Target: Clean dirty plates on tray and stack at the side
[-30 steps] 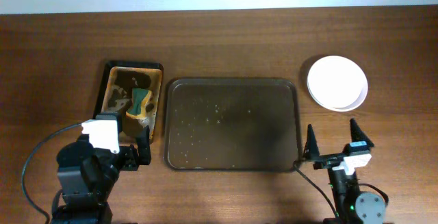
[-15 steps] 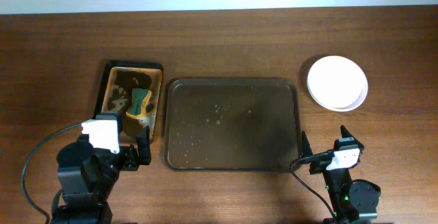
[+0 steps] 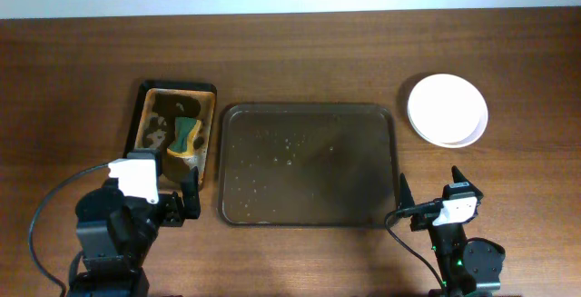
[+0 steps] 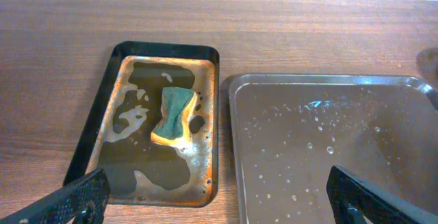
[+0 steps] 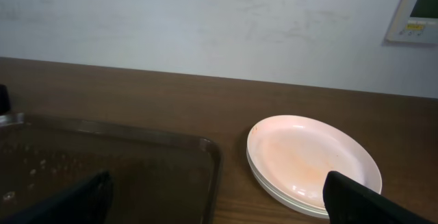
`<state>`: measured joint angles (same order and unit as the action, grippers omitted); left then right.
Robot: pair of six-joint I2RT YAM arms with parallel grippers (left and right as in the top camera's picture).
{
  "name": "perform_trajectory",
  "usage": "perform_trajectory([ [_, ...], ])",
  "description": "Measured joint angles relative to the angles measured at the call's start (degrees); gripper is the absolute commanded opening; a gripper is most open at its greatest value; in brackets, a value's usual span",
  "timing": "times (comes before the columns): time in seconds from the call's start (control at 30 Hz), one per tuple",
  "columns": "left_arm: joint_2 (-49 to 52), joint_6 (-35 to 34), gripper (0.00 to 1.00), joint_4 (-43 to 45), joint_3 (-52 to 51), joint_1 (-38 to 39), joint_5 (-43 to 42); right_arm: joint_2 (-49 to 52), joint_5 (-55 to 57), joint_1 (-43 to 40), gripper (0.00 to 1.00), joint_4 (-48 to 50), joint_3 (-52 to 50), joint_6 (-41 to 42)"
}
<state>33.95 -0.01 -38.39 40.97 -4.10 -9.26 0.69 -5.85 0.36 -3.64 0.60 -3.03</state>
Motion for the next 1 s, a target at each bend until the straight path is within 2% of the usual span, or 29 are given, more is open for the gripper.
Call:
perform_trajectory([
  [0.17, -5.92, 0.02, 1.0, -0.83, -3.98, -0.55, 0.9, 0.0, 0.02, 0.0, 0.98, 0.0, 0.0, 0.0],
  [0.27, -13.05, 0.02, 1.0, 4.09, -11.93, -0.55, 1.11, 0.0, 0.02, 0.0, 0.98, 0.0, 0.0, 0.0],
  [0.47, -28.24, 0.2, 1.0, 30.56, -32.33, -0.55, 1.31, 0.0, 0.0, 0.02, 0.98, -0.02, 0.0, 0.02],
  [0.6, -33.05, 0.52, 1.0, 42.91, -39.36, -0.55, 2.47, 0.0, 0.0, 0.02, 0.98, -0.02, 0.0, 0.0],
  [0.67, -33.11, 2.69, 1.0, 43.28, -39.8, -0.55, 2.95, 0.0, 0.02, 0.02, 0.98, -0.02, 0.0, 0.02],
  [0.8, -33.27, 6.29, 1.0, 34.21, -40.11, -0.55, 3.67, 0.0, 0.0, 0.02, 0.98, -0.02, 0.0, 0.02],
  [1.0, -33.33, 7.15, 1.0, 34.27, -40.13, -0.55, 3.69, 0.0, 0.0, 0.02, 0.98, -0.02, 0.0, 0.0],
])
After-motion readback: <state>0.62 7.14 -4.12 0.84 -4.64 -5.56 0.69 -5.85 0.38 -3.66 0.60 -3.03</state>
